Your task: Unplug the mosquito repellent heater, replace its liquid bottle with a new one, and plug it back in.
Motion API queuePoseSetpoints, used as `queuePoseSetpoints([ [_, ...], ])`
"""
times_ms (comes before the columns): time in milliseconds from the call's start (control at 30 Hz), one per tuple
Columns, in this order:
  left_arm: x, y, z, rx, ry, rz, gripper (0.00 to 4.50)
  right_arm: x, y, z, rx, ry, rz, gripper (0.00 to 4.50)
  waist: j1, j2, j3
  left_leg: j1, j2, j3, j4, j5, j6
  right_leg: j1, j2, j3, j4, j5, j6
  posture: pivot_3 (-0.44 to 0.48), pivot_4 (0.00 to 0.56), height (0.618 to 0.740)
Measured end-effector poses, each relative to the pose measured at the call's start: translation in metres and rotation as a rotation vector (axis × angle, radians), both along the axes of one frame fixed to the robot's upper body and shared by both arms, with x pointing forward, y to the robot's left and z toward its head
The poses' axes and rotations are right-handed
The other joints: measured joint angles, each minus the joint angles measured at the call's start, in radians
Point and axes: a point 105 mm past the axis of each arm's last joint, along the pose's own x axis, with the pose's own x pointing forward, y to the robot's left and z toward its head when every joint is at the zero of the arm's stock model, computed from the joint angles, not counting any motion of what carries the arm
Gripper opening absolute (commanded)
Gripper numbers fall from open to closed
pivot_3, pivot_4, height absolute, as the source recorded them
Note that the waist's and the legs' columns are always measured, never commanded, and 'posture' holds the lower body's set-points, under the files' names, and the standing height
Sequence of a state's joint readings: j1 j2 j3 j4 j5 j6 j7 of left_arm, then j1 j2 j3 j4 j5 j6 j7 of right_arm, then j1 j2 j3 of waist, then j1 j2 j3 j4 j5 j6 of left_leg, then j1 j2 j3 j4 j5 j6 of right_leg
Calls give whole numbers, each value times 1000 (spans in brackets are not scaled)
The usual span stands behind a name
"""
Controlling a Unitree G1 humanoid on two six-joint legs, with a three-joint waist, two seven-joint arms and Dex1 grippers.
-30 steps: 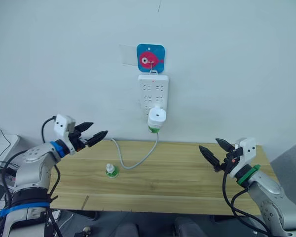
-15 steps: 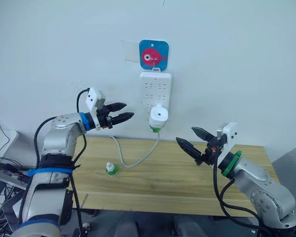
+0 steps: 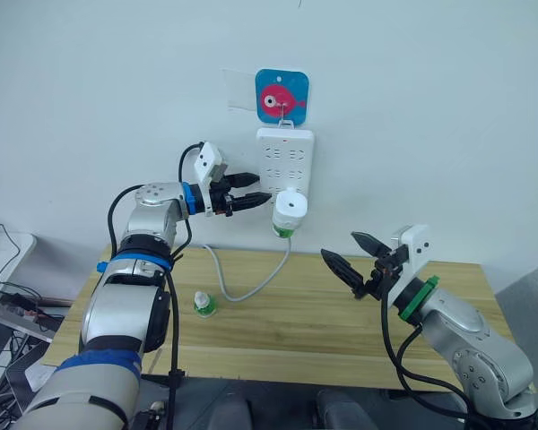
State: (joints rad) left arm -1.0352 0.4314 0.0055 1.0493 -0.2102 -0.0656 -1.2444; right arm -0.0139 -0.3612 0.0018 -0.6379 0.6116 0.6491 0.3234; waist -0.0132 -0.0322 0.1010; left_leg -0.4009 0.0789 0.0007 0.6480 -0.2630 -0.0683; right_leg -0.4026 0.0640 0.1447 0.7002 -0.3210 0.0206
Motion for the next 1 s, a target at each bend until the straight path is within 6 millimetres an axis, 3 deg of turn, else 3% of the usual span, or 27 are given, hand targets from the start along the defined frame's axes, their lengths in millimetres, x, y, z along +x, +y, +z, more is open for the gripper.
queuePoseSetpoints([
  [300,-7,-24,4,2,28,-141,3022,-2,1,0,-12,17,-7,4500,-19,-1,13,-1,0,-1,-1,0,0,0,0,0,-1,0,1,-33,142,740],
  [833,-13,-30,8,-62,119,-210,3022,1,7,7,5,19,16,4500,-18,-1,15,-1,0,-2,0,0,0,0,0,-1,1,0,1,-13,143,740],
  [933,-14,-31,10,-65,119,-219,2475,0,8,7,7,23,20,4500,-18,-1,16,-1,0,-2,0,0,0,0,0,-1,1,0,1,-13,143,740],
  [1000,-14,-31,10,-68,121,-221,1865,0,8,6,8,31,23,4500,-18,-1,16,-1,0,-2,0,0,0,0,0,-1,1,0,1,-13,141,740],
])
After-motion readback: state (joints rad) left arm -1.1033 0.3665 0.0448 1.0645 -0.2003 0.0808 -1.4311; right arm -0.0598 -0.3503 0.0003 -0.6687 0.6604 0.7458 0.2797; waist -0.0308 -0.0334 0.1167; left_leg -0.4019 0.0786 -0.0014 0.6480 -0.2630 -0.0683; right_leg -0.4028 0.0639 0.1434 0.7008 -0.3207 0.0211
